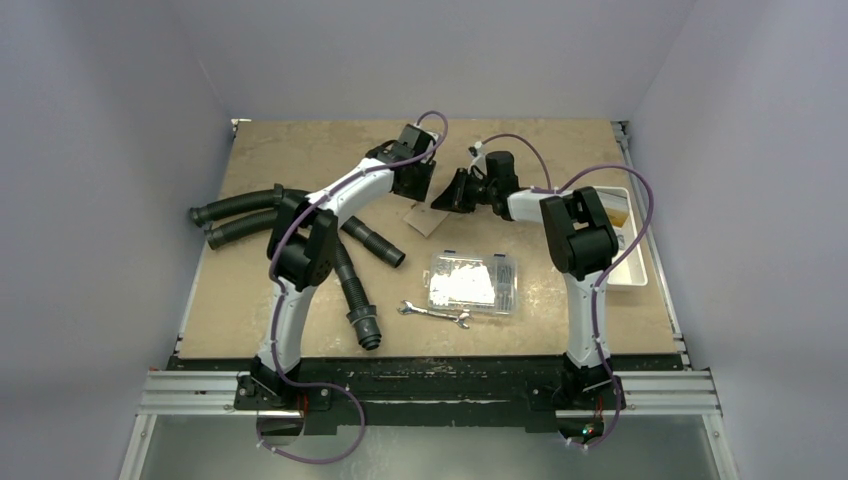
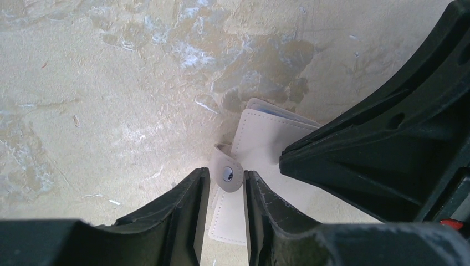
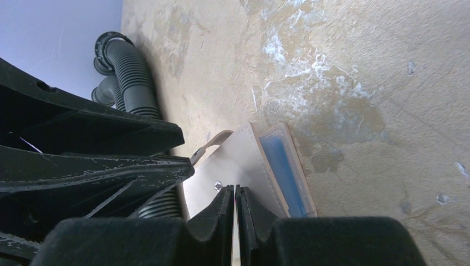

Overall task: Put the credit cards into the card holder
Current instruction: Close the card holder at the center of the board.

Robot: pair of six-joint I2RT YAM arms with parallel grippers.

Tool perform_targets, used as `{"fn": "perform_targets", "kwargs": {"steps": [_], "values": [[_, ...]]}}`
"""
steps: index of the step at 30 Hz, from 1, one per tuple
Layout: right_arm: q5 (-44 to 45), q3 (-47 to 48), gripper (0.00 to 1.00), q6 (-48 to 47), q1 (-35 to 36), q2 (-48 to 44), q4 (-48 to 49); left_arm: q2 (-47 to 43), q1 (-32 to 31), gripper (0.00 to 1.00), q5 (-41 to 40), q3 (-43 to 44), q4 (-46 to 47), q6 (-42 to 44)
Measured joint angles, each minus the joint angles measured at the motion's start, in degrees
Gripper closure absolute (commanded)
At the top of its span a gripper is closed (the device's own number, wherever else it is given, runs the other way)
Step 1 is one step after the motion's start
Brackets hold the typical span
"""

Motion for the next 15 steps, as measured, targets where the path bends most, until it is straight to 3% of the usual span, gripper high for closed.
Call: {"fn": "perform_targets", "kwargs": {"steps": [6,15], "values": [[-0.83,0.63,0.85,0.00,0.00,0.63,0.07,0.94,-0.07,0.61,-0.28,0.22,-0.48,0.37],[-0.87,0.68,0.85,-0.07,0.00,0.63,0.04,1.92,-0.44,0.65,-0.28,0.22,-1.01,0.37]]}}
